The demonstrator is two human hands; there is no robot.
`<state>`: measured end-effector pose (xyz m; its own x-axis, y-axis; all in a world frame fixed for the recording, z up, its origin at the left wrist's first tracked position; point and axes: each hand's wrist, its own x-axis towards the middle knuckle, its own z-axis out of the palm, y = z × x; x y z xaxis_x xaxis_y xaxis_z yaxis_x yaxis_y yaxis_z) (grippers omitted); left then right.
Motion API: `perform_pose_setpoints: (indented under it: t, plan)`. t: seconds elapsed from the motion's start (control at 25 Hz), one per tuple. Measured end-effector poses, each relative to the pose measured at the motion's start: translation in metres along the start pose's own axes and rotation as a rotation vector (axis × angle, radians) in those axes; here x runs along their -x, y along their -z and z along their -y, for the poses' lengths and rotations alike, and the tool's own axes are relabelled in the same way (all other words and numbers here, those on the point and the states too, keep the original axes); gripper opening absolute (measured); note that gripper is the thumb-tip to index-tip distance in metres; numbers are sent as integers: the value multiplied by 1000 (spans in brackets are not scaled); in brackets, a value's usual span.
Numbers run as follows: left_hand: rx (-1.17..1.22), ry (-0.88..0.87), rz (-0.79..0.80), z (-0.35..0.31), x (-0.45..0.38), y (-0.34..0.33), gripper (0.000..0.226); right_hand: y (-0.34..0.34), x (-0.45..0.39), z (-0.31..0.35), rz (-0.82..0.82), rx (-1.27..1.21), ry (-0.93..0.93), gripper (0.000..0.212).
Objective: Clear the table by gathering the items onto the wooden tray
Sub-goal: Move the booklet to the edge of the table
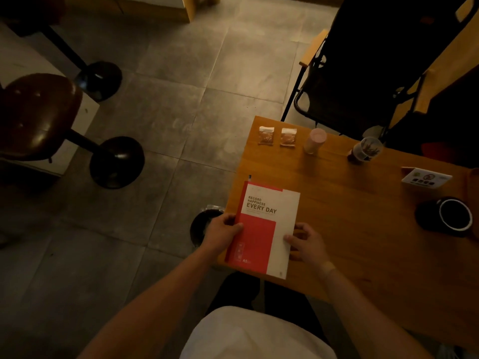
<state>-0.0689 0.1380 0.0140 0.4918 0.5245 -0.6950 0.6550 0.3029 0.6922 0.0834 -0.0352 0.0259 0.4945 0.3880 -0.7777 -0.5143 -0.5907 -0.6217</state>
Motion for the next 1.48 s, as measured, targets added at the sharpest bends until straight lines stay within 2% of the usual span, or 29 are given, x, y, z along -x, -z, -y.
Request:
perform_pose_setpoints:
  t: [0.24, 0.68, 0.76, 0.88, 0.96, 1.04, 1.12, 1.2, 1.48]
  plan:
    - [-197, 35, -41, 12, -48, 4, 38, -19, -45, -1, -31, 102, -9, 22]
    - [-460, -101, -219, 26, -81, 0, 22, -36, -93, -11, -135, 455, 71, 20]
    - [-519, -133, -263, 30, -80, -2, 29, -40, -92, -15, -172, 487, 118, 32]
    - [-634, -208, -306, 35, -69, -3, 41, -45, -77, -27, -230, 597, 235, 71]
    - [-812, -361, -288, 46, -53, -2, 50, -45, -64, -42, -217, 869, 309, 86]
    - [-969, -506, -217, 64, -35, 0, 61, -40, -52, -60, -169, 1140, 362, 86]
    - [-1054, -516, -109, 80, -23, 6, 68, -34, -44, -76, -97, 1299, 381, 85]
    - [-1099, -482, -47, 92, -18, 11, 70, -30, -40, -87, -49, 1384, 377, 86]
    - [-1103, -494, -59, 84, -35, 19, 63, -40, -49, -70, -65, 1426, 342, 74]
